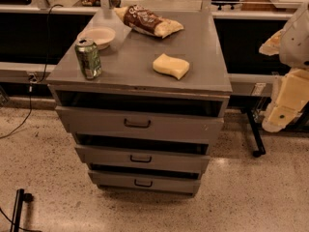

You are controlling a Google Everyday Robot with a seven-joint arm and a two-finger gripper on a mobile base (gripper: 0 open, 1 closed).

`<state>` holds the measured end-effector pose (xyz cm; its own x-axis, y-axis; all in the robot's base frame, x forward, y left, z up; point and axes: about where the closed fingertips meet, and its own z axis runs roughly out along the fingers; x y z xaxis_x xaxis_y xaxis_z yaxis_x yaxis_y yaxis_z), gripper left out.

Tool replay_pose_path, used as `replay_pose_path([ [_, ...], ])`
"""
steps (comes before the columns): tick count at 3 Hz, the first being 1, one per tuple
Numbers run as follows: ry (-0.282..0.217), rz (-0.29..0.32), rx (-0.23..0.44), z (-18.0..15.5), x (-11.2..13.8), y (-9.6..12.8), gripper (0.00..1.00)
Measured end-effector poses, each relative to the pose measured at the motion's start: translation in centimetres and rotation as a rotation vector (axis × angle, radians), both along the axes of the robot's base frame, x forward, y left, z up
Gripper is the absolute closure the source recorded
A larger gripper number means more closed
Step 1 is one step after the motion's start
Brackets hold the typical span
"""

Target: Open middle drawer

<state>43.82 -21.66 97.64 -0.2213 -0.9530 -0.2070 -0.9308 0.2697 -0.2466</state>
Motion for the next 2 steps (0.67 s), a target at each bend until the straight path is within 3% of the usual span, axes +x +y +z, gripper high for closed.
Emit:
replay_pose_path([
  [1, -0.001, 0.006, 0.000, 0.0, 0.1, 0.1, 0.00],
  [2, -0.015, 0.058, 0.048, -2.0, 0.3, 1.4, 0.00],
])
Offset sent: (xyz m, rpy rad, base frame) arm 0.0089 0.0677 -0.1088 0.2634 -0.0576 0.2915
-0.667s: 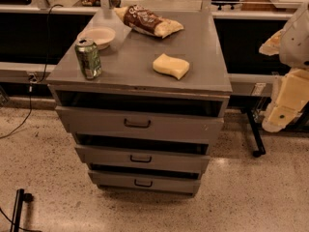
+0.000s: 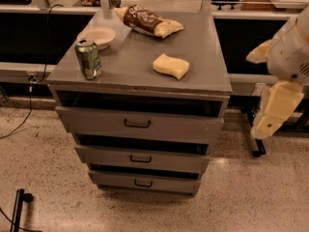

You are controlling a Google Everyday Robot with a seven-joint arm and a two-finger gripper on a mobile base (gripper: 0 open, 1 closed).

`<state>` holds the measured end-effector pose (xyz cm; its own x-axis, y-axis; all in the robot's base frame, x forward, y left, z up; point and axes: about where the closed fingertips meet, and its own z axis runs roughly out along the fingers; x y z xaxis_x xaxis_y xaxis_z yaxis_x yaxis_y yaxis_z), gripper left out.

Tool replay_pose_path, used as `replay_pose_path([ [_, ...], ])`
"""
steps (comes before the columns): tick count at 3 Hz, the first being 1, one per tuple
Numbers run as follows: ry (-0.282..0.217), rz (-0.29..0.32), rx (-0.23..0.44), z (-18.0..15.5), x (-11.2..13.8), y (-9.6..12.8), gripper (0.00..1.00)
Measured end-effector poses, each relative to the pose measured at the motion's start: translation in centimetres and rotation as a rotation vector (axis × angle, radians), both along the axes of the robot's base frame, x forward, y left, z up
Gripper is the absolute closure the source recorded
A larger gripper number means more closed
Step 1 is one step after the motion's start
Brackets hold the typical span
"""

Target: Open middle drawer

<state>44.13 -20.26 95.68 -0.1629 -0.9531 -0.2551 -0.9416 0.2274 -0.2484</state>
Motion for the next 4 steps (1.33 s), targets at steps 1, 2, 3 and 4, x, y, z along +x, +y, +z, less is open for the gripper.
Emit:
replay_pose_path([
  [1, -0.015, 0.092, 0.149, -5.6, -0.9, 1.8, 0.00],
  [2, -0.122, 0.082, 0.232, -4.9, -1.0, 0.8, 0.00],
  [3, -0.122, 0.082, 0.232, -4.9, -1.0, 0.8, 0.00],
  [4, -0.138, 0.090, 0.256, -6.1, -0.5, 0.7, 0.00],
])
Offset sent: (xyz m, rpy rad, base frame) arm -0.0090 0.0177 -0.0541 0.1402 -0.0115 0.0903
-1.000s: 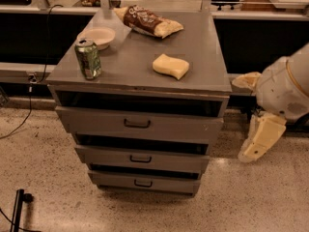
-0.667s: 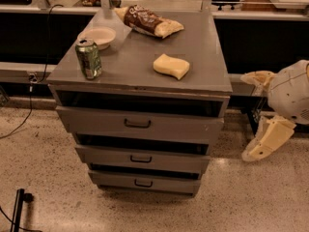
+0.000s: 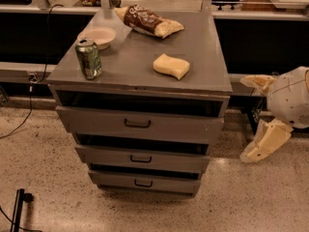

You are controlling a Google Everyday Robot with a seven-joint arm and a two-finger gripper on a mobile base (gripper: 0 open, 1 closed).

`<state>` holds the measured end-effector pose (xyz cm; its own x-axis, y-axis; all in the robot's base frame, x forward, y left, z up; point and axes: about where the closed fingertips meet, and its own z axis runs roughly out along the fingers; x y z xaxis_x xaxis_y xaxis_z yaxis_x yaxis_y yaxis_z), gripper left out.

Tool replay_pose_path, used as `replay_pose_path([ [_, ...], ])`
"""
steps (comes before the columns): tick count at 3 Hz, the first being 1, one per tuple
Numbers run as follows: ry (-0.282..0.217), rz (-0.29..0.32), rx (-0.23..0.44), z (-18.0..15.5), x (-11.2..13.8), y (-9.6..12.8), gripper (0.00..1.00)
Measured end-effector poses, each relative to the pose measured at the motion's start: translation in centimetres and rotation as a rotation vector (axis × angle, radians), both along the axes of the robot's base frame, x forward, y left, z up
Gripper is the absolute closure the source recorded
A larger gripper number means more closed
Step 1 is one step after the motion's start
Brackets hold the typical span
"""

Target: Open middle drawer

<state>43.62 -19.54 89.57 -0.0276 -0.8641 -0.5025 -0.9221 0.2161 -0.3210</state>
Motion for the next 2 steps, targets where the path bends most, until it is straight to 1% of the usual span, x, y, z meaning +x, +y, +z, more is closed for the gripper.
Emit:
replay_pose_path([
  [1, -0.073, 0.006, 0.096, -2.7, 0.4, 0.2, 0.00],
  [2, -0.154, 0.011, 0.092, -1.7, 1.0, -0.5, 0.00],
])
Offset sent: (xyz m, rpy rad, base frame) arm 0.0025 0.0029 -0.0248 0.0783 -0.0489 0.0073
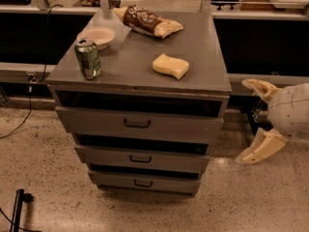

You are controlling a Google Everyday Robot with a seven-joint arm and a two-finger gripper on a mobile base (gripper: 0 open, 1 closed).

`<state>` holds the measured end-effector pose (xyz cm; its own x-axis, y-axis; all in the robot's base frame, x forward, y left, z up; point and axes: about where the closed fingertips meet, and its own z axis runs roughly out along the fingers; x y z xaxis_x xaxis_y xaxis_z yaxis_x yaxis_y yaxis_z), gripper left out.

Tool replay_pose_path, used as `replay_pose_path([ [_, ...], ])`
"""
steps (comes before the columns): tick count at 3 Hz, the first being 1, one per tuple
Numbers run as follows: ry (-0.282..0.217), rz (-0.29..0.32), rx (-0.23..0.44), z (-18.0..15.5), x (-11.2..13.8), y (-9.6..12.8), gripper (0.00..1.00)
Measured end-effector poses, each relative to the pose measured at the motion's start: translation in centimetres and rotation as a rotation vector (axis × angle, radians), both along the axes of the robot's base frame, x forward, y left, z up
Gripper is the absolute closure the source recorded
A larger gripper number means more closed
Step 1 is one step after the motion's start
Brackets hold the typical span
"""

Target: Open middle drawer

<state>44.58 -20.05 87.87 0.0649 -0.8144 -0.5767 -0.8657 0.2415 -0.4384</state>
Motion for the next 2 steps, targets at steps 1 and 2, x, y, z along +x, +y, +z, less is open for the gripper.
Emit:
replay_pose_path([
  [1, 0.003, 0.005, -0.004, -0.1, 0.0, 0.1, 0.00],
  [2, -0.014, 0.016, 0.035, -2.0, 0.6, 1.4, 0.00],
])
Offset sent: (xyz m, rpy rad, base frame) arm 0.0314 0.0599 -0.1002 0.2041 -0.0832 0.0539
